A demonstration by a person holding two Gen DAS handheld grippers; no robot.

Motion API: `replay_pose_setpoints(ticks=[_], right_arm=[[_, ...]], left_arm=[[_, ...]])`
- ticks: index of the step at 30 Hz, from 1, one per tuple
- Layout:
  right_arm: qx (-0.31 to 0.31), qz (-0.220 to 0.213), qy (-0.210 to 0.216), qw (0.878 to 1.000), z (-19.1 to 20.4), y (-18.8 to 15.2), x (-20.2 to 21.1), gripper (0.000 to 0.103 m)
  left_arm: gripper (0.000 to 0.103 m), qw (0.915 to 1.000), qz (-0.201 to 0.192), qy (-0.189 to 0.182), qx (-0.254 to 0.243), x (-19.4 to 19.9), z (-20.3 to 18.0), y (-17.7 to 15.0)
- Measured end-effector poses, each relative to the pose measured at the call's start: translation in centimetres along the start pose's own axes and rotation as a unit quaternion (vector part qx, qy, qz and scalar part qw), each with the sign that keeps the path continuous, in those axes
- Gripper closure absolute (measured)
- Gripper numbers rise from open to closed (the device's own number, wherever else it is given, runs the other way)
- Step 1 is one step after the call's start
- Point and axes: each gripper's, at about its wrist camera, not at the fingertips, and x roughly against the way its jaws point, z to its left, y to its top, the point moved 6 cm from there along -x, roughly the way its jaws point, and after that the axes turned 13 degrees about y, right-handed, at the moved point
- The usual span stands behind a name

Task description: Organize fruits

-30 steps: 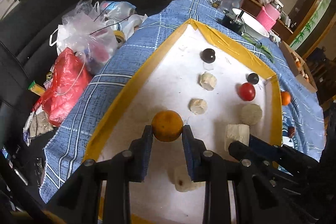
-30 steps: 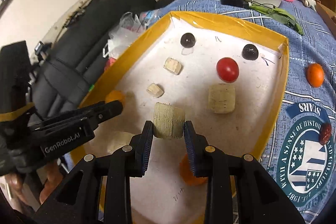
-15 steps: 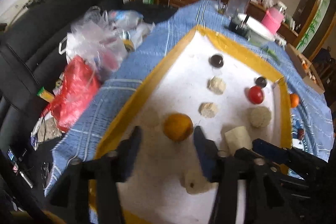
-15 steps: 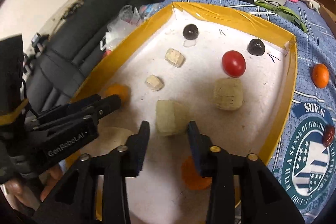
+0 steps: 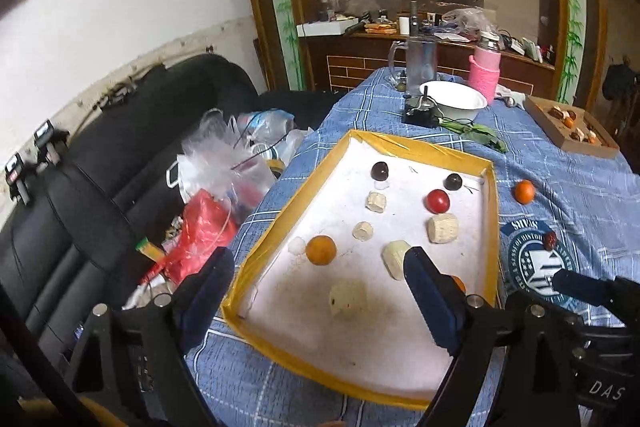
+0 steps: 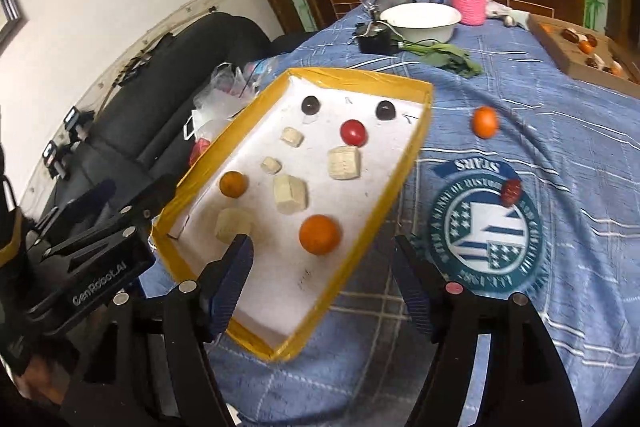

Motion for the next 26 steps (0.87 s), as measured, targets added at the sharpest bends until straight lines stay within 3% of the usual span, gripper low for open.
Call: replay_pose_setpoints(ticks=[18, 21, 26], right_arm=[[0.008, 0.003, -0.003, 1.0, 2.4, -2.5, 1.8, 0.033], [0.015, 0.003, -0.008, 1.0, 2.8, -2.6, 1.9, 0.024], [0.023, 0.007, -0.01, 1.0, 3.4, -2.8, 1.5, 0.023]], left_arm=[[0.015, 0.9998, -0.009, 0.009, -0.013, 3.3, 1.1, -1.9], [0.014, 0.9999, -0.006, 0.008, -0.004, 3.2, 1.7, -2.1], [0.014, 0.9999, 0.008, -0.005, -0.006, 2.4, 2.0, -2.8]])
